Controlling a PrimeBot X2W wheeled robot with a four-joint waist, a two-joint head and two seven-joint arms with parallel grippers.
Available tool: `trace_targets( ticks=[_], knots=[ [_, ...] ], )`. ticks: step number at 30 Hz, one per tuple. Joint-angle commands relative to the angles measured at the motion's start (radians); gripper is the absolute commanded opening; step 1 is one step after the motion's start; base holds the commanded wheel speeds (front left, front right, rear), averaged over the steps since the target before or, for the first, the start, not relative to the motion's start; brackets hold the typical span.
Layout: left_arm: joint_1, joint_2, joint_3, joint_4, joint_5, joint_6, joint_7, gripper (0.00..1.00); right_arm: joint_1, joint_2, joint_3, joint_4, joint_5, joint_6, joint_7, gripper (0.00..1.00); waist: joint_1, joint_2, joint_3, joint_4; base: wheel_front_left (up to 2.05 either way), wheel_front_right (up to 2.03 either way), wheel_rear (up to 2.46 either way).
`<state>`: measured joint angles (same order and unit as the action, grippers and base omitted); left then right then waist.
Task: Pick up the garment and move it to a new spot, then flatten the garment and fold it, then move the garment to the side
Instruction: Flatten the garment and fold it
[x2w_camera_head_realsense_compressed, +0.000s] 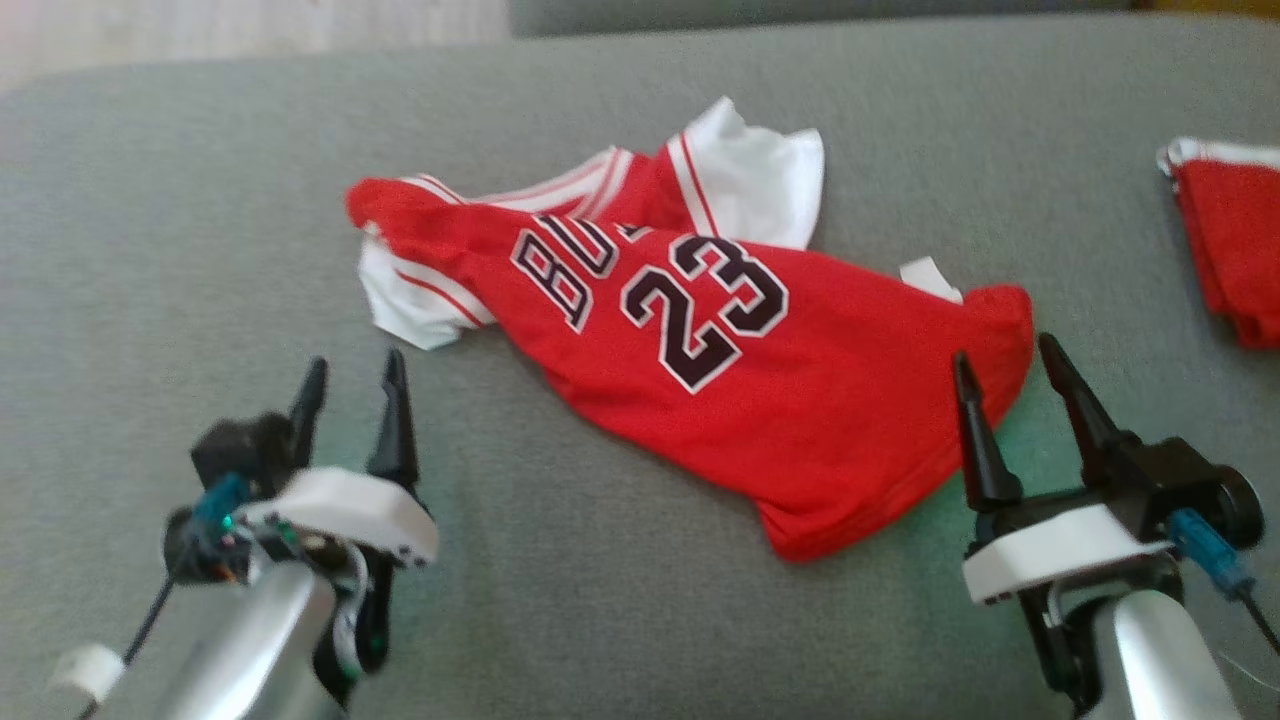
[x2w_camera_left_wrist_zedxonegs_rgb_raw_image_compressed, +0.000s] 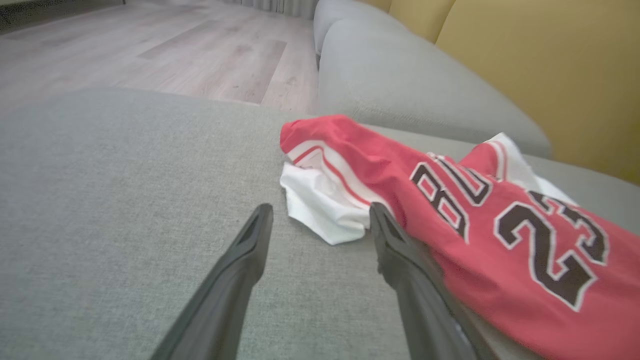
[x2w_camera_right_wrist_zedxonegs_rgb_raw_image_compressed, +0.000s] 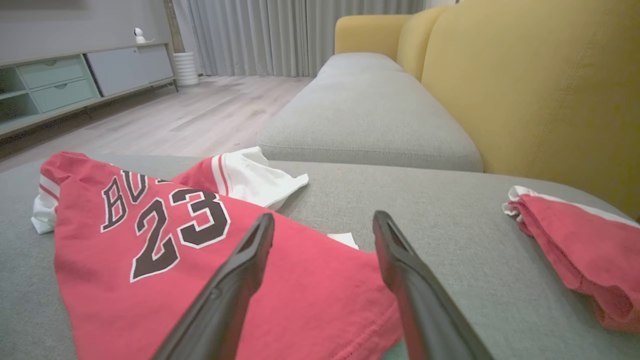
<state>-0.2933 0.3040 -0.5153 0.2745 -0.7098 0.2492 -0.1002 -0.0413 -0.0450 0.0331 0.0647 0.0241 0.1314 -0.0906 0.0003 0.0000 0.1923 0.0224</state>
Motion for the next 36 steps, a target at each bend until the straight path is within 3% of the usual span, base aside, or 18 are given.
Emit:
trace_targets(
  ticks=[1, 15, 16, 17, 18, 19, 29, 36],
  knots=[
    [-0.057, 0.032, 0.044, 0.005, 0.012, 0.002, 0.001, 1.00, -0.032, -0.005, 0.035, -0.035, -0.007, -0.001, -0.002, 1.00, -0.0003, 0.0000, 0.057, -0.046, 0.00, 0.00, 0.00],
    [-0.238, 0.059, 0.044, 0.260, 0.008, -0.040, 0.082, 1.00, -0.084, -0.005, 0.051, -0.002, 0.007, -0.001, -0.039, 1.00, -0.0003, 0.0000, 0.166, -0.125, 0.00, 0.00, 0.00],
    [-0.240, 0.058, 0.040, 0.269, 0.007, -0.043, 0.091, 0.96, -0.085, -0.005, 0.051, 0.001, 0.008, -0.001, -0.041, 1.00, -0.0003, 0.0000, 0.165, -0.126, 0.00, 0.00, 0.00],
    [-0.242, 0.058, 0.037, 0.273, 0.006, -0.047, 0.096, 0.46, -0.086, -0.005, 0.051, 0.005, 0.009, -0.001, -0.043, 1.00, -0.0003, 0.0000, 0.163, -0.127, 0.00, 0.00, 0.00],
    [-0.242, 0.056, 0.034, 0.275, 0.004, -0.051, 0.098, 0.29, -0.086, -0.005, 0.050, 0.009, 0.011, -0.001, -0.046, 1.00, -0.0003, 0.0000, 0.159, -0.127, 0.00, 0.00, 0.00],
    [-0.241, 0.054, 0.031, 0.275, 0.003, -0.054, 0.100, 0.00, -0.085, -0.005, 0.049, 0.014, 0.012, -0.001, -0.048, 1.00, -0.0003, 0.0000, 0.155, -0.125, 0.00, 0.00, 0.00],
    [-0.198, 0.055, 0.014, 0.198, 0.030, -0.054, 0.017, 0.00, -0.066, -0.005, 0.016, 0.041, 0.011, -0.001, -0.057, 1.00, -0.0003, 0.0000, 0.063, -0.066, 0.00, 0.00, 0.00],
    [-0.086, 0.093, 0.003, -0.022, 0.050, -0.012, -0.008, 0.00, -0.026, -0.005, -0.045, 0.051, 0.007, -0.001, -0.047, 1.00, -0.0003, 0.0000, -0.043, 0.014, 0.00, 0.00, 0.00]
  ],
)
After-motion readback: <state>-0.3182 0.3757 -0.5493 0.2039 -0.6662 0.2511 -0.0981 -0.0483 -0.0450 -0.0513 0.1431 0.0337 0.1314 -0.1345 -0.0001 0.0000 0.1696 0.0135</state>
